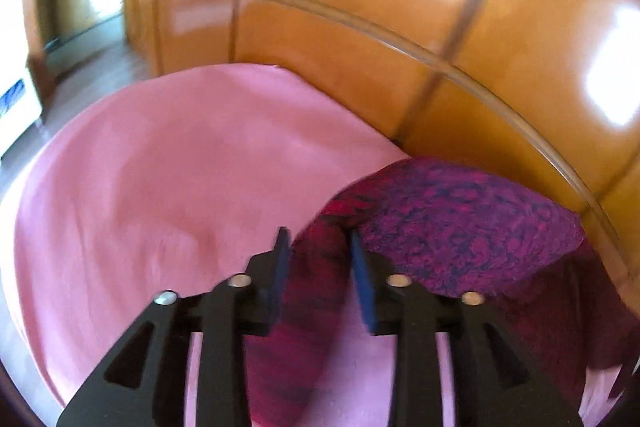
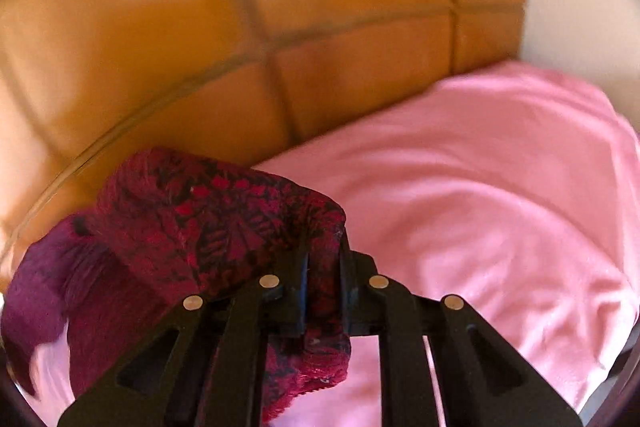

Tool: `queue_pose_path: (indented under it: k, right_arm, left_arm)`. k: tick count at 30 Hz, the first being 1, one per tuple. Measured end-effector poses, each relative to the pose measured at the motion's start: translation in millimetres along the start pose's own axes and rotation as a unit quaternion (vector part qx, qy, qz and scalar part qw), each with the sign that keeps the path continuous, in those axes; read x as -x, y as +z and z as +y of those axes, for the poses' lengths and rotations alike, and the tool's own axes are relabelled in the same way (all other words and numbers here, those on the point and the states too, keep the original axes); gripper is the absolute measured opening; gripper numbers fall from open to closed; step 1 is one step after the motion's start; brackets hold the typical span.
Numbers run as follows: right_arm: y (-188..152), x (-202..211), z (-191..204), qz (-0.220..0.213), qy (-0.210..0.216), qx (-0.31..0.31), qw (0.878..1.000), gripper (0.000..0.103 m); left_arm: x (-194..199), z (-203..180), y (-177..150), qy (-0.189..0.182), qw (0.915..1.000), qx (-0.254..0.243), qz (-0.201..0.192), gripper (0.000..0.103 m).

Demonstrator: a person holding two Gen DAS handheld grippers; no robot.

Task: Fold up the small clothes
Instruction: 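Grasp the floral top with the left tool while the right tool grasps it too, then lift and shake out the top with both tools, laying it flat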

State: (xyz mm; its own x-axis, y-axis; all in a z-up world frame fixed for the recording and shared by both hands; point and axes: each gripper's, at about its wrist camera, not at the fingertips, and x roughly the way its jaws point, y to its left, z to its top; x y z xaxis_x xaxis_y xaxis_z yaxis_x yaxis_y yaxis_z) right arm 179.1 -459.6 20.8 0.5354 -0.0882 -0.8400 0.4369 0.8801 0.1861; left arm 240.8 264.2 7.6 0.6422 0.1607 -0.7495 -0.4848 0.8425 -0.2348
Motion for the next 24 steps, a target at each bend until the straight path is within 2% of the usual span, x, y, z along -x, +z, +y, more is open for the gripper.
queue_pose_path:
  k: [1,2,3,5,7,10,13,15,18,19,20,21,22,24]
  right_arm:
    - [3,-3,-6,-0.004,-0.011,-0.011,1.000,0.032]
    - [4,-3,-14,-0.014,-0.017,-0.024,0.999,0.057]
    - [2,0,-21,-0.024,-0.020,-0.037,0.999,0.070]
    - [-8,10,-32,-0.032,-0.011,-0.044,0.998,0.072]
    - [-21,18,-35,-0.025,0.009,-0.032,0.999,0.072]
    - [-58,30,-29,0.021,0.084,0.011,0.996,0.072]
    - [-117,30,-15,0.095,0.162,0.036,0.982,0.071]
    - [-149,25,-8,0.135,0.189,0.042,0.972,0.069]
    - [-186,20,3,0.173,0.217,0.047,0.960,0.058]
    - [-189,20,3,0.172,0.222,0.050,0.959,0.057]
    - [-191,22,7,0.172,0.226,0.056,0.957,0.051]
    - [-194,26,12,0.175,0.229,0.065,0.955,0.044]
    - [-196,30,16,0.176,0.225,0.074,0.955,0.040]
    - [-194,39,26,0.173,0.220,0.100,0.955,0.024]
  left_arm:
    - [3,4,1,-0.001,1.0000,0.007,-0.007,0.064]
    - [12,7,-4,-0.002,0.9996,0.017,-0.024,0.077]
    - [20,8,-11,-0.013,0.9989,0.025,-0.037,0.078]
    - [33,5,-23,-0.047,0.9979,0.024,-0.037,0.078]
    - [45,0,-51,-0.106,0.9939,0.020,-0.025,0.078]
    - [44,-15,-96,-0.185,0.9824,0.003,0.027,0.078]
    - [30,-43,-154,-0.262,0.9598,-0.012,0.101,0.078]
    - [24,-59,-182,-0.291,0.9470,-0.010,0.135,0.078]
    - [16,-82,-212,-0.344,0.9221,0.011,0.177,0.078]
    - [15,-89,-219,-0.353,0.9176,0.017,0.182,0.072]
    - [13,-96,-219,-0.363,0.9122,0.016,0.189,0.055]
    - [14,-101,-220,-0.366,0.9103,0.009,0.193,0.046]
    - [20,-107,-220,-0.364,0.9130,-0.002,0.185,0.028]
    - [34,-112,-206,-0.371,0.9119,-0.011,0.175,0.023]
